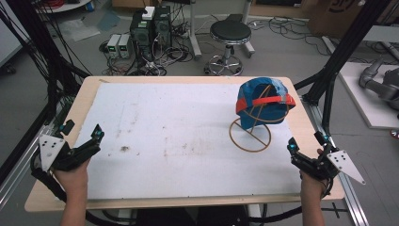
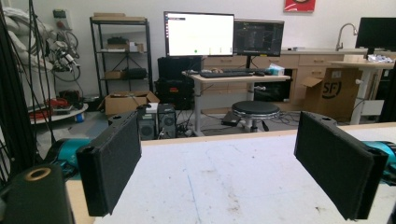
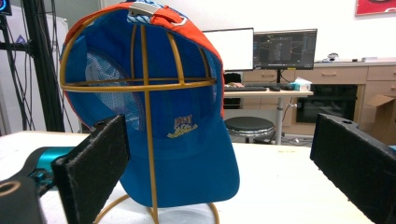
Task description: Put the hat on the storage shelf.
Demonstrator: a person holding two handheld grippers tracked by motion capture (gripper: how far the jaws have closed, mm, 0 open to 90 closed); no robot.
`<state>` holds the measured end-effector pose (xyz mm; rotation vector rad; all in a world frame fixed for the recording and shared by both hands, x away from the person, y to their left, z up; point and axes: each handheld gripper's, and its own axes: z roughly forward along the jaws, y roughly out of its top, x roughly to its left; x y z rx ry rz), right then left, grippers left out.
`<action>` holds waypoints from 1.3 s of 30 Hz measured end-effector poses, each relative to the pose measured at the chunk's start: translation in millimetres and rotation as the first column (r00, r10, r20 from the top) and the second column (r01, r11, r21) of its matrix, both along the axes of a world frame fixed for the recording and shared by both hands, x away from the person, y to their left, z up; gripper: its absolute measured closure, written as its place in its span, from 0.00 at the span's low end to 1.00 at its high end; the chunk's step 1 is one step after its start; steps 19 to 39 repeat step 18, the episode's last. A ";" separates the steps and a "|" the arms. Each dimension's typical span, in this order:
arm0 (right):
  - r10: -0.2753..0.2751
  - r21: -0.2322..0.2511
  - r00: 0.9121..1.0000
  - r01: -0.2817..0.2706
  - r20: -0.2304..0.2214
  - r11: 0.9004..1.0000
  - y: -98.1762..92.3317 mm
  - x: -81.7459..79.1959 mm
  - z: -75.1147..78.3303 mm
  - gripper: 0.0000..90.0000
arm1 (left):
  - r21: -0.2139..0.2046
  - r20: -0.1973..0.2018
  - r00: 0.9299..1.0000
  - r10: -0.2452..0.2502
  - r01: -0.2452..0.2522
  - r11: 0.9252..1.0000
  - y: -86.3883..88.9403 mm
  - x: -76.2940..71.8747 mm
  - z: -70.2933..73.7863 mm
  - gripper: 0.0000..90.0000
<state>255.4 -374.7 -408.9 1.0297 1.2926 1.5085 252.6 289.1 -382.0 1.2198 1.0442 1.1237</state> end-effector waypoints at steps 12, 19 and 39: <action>0.014 0.006 1.000 -0.014 -0.004 1.000 5.5 5.7 -0.7 0.05 | 0.008 -0.009 1.000 -0.003 0.003 1.000 3.4 -3.3 -1.5 0.17; 0.025 0.017 1.000 -0.025 -0.003 1.000 8.6 6.4 -0.7 0.05 | 0.016 -0.007 1.000 -0.012 0.012 1.000 4.1 -3.2 -1.2 0.17; 0.025 0.017 1.000 -0.025 -0.003 1.000 8.6 6.4 -0.7 0.05 | 0.016 -0.007 1.000 -0.012 0.012 1.000 4.1 -3.2 -1.2 0.17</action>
